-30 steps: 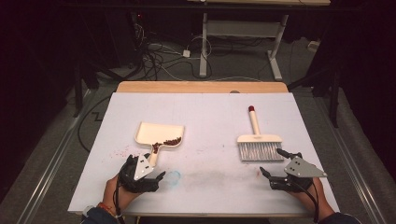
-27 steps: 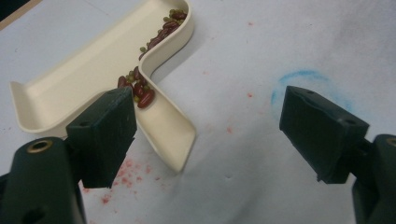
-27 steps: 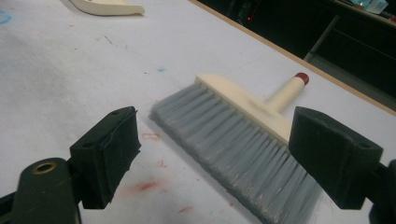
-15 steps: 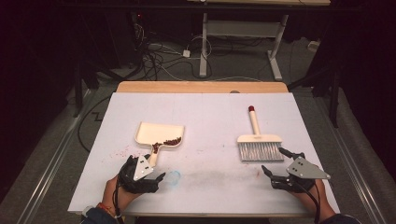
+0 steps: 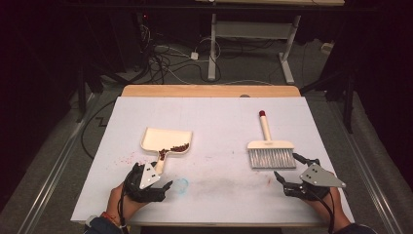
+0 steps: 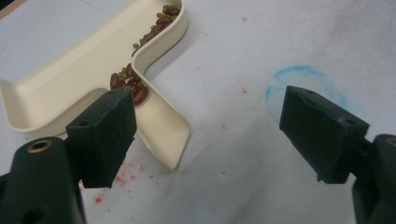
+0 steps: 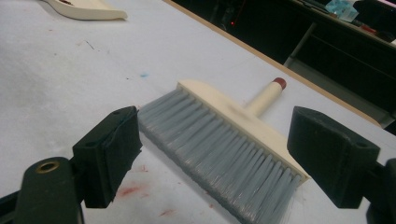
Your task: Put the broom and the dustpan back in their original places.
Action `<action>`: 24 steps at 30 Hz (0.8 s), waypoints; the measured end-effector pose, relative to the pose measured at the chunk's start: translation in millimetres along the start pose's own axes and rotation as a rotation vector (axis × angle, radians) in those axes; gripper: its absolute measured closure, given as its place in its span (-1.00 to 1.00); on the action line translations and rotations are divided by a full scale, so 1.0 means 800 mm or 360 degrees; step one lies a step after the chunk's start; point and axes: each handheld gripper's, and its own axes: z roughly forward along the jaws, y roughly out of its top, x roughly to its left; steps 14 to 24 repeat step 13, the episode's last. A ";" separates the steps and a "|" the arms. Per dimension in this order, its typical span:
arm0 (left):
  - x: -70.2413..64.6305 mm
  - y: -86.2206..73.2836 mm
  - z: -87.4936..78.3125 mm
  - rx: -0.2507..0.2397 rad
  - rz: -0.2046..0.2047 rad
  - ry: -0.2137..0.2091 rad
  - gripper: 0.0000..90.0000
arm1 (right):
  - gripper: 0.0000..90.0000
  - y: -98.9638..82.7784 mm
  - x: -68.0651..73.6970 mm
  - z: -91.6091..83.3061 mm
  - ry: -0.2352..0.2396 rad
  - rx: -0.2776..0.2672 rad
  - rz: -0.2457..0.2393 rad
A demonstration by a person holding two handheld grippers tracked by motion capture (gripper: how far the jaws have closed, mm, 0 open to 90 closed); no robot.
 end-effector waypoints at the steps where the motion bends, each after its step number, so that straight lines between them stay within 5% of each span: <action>1: 0.000 0.000 0.000 -0.0003 -0.0003 0.0001 -0.59 | -0.61 0.000 0.000 0.000 0.0001 0.0002 -0.0004; 24: 0.000 0.003 0.003 -0.0001 -0.0002 -0.0006 -0.59 | -0.62 -0.001 -0.001 0.001 0.0003 0.0018 -0.0005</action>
